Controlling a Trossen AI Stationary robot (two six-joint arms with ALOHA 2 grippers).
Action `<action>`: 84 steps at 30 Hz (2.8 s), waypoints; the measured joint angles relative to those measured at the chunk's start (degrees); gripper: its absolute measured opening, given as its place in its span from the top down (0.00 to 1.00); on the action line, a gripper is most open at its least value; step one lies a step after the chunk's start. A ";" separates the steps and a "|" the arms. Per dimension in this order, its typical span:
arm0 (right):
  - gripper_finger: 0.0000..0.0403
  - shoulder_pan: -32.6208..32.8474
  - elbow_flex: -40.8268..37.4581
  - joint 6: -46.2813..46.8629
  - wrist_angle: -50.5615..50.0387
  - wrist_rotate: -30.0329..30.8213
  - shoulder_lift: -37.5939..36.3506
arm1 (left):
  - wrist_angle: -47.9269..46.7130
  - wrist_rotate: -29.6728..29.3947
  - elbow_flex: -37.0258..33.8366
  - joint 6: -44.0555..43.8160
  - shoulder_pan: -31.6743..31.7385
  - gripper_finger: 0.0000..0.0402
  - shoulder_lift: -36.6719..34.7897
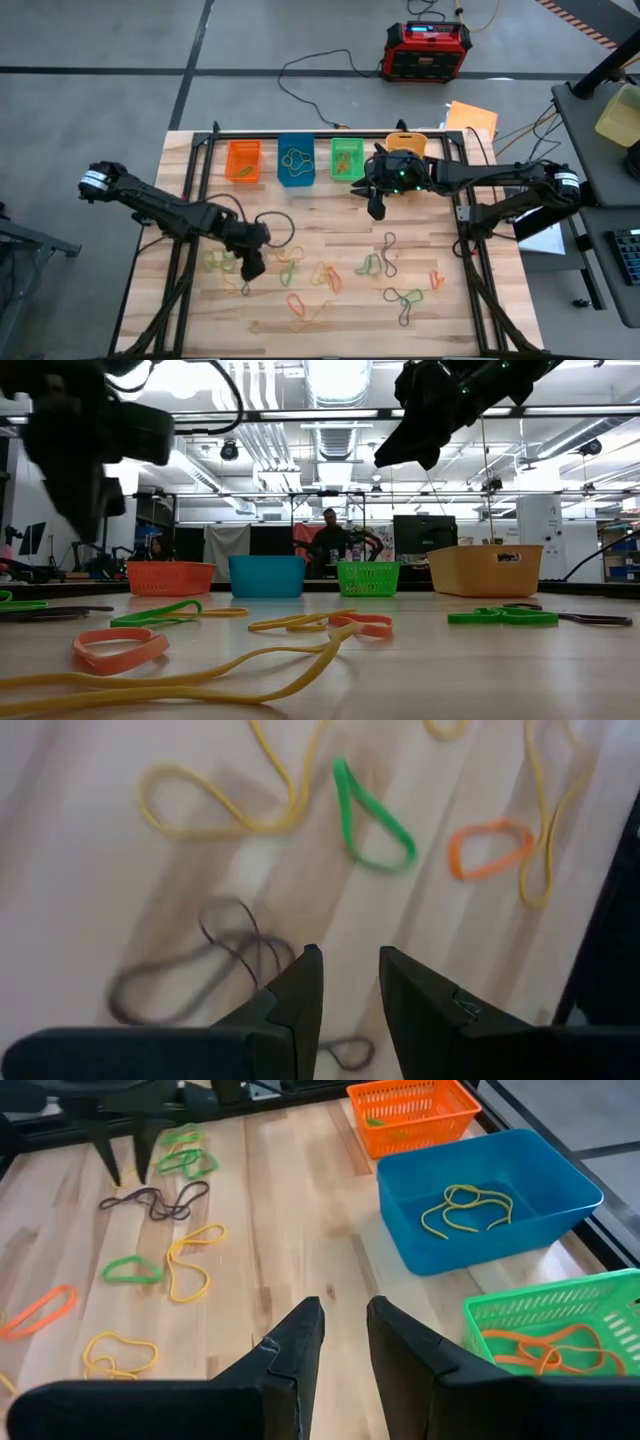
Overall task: Sort rubber bands into baskets
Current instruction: Put the purple rubber band into the light orange bin
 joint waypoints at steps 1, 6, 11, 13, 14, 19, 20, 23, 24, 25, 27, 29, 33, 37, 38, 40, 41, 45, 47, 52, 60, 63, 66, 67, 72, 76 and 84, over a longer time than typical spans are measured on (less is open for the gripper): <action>0.81 -0.01 -0.01 -0.02 0.03 0.03 0.00 | -0.18 -0.31 0.00 -0.49 -1.01 0.79 0.28; 0.81 -0.01 0.00 -0.50 0.21 0.04 0.00 | -0.17 -4.76 0.00 1.46 -4.57 0.79 2.49; 0.79 -0.01 0.00 -0.48 0.22 0.04 0.00 | -0.15 -6.03 0.00 2.30 -5.16 0.79 5.84; 0.79 -0.01 0.00 -0.54 0.22 0.04 0.00 | -0.14 -6.46 0.00 3.04 -5.16 0.79 7.51; 0.78 -0.01 0.00 -0.63 0.20 0.04 0.00 | -0.14 -7.02 0.00 3.57 -5.16 0.79 8.43; 0.78 -0.01 0.00 -0.81 0.21 0.04 0.00 | -0.24 -10.63 0.00 4.68 -5.13 0.79 13.26; 0.79 -0.01 0.00 -0.85 0.20 0.04 0.00 | -0.24 -11.01 0.00 4.82 -5.13 0.79 14.07; 0.79 -0.01 -0.01 -0.90 0.19 0.04 0.00 | -0.28 -12.15 0.15 4.87 -5.17 0.79 15.61; 0.79 -0.01 0.00 -0.91 0.20 0.04 0.00 | -0.28 -12.28 0.22 4.87 -5.20 0.79 15.95; 0.79 -0.01 0.00 -0.92 0.17 0.04 0.00 | -0.28 -12.29 0.22 4.87 -5.23 0.80 16.16; 0.78 -0.01 0.00 -0.92 0.18 0.04 0.00 | -0.34 -12.51 0.20 4.89 -5.33 0.82 16.10; 0.78 -0.01 0.00 -0.94 0.20 0.04 0.00 | -0.43 -12.70 0.12 4.89 -5.59 0.87 15.57; 0.78 -0.01 -0.02 -0.94 0.17 0.04 0.02 | -0.84 -13.04 -0.11 5.09 -6.06 0.98 14.21; 0.80 -0.01 -0.02 -0.94 0.17 0.04 0.02 | -0.87 -12.33 -0.13 4.92 -6.14 0.97 12.04; 0.80 -0.01 -0.02 -0.94 0.16 0.04 0.02 | -0.89 -12.29 -0.13 4.92 -6.14 0.97 11.52; 0.80 -0.01 -0.02 -0.94 0.17 0.04 0.02 | -1.09 -12.27 -0.13 4.90 -6.14 0.97 10.39; 0.80 -0.01 -0.02 -0.94 0.17 0.04 0.02 | -1.12 -12.27 -0.13 4.89 -6.14 0.97 9.72; 0.80 -0.01 -0.02 -0.95 0.17 0.03 0.02 | -1.11 -12.30 -0.13 4.89 -6.14 0.98 7.18; 0.80 -0.01 -0.02 -0.95 0.15 0.04 0.02 | -1.18 -12.41 -0.13 4.89 -6.14 0.99 6.06; 0.80 -0.01 -0.02 -1.10 0.17 0.03 0.02 | -1.36 -12.98 -0.11 4.85 -6.14 1.00 5.01; 0.80 -0.01 -0.11 -1.09 0.11 0.00 0.02 | -0.27 -12.97 -0.04 4.82 -6.38 0.87 9.10; 0.78 -0.01 -0.34 -1.02 0.07 0.00 0.02 | -0.27 -12.88 -0.04 4.85 -6.83 0.79 10.90; 0.77 -0.01 -0.50 -0.94 0.05 0.00 0.04 | -0.17 -12.24 -0.02 5.25 -7.55 0.72 12.49; 0.77 -0.01 -0.52 -0.95 0.06 0.00 0.04 | -0.13 -12.10 -0.02 5.48 -7.77 0.71 13.13; 0.79 -0.01 -0.59 -1.00 0.09 0.00 0.04 | 0.05 -12.14 0.13 5.99 -8.15 0.70 15.10; 0.79 -0.01 -0.59 -0.96 0.12 0.00 0.04 | -0.27 -12.54 0.17 6.08 -8.13 0.81 15.31; 0.77 -0.01 -0.61 -0.96 0.15 0.00 0.04 | -0.67 -13.06 0.13 6.40 -8.11 0.99 15.08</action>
